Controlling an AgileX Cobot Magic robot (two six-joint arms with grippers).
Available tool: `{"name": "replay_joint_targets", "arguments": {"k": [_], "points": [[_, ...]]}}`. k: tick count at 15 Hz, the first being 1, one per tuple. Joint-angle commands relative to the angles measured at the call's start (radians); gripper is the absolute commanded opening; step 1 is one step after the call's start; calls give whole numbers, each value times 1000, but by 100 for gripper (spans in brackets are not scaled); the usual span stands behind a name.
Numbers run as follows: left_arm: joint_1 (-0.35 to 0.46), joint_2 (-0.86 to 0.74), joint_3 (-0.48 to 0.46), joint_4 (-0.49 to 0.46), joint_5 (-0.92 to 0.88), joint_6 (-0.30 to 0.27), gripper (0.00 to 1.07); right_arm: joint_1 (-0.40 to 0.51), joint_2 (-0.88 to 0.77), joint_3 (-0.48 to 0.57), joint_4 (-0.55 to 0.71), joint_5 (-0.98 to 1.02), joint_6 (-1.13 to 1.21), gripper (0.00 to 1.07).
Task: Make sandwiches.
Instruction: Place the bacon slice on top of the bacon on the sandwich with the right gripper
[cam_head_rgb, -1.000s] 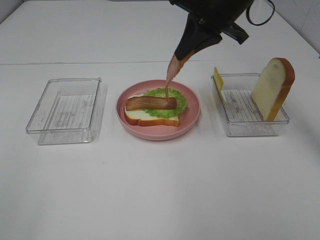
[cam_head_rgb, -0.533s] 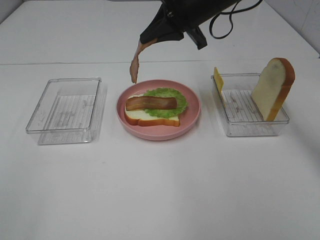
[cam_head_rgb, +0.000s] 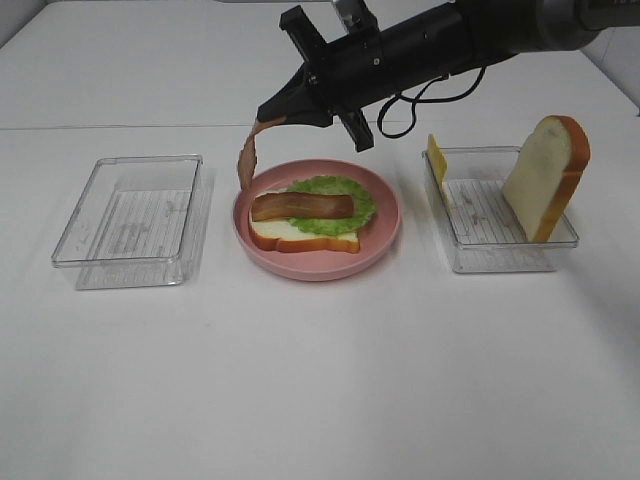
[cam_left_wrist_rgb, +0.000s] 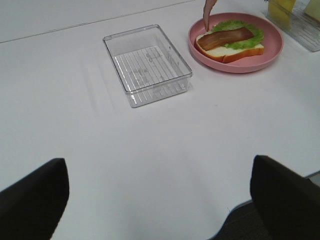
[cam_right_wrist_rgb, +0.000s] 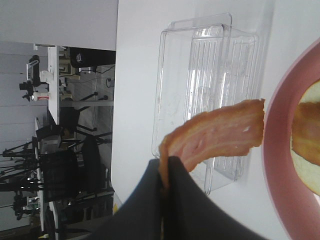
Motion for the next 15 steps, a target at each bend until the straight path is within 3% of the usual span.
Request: {"name": "replay_joint_targets", "arguments": {"k": [1, 2, 6, 8, 12, 15], "points": [[-8, -19, 2, -5, -10, 0, 92, 2, 31, -3, 20, -17, -19, 0], [-8, -19, 2, -5, -10, 0, 92, 1, 34, -3, -14, -32, -13, 0], [-8, -19, 2, -5, -10, 0, 92, 0, 19, -5, -355, -58, 195, 0], [-8, -19, 2, -5, -10, 0, 92, 0, 19, -5, -473, -57, 277, 6], [-8, -19, 2, -5, -10, 0, 92, 0, 19, -5, -514, -55, 298, 51], [-8, -19, 2, -5, -10, 0, 92, 0, 10, -5, -543, -39, 282, 65]]}}
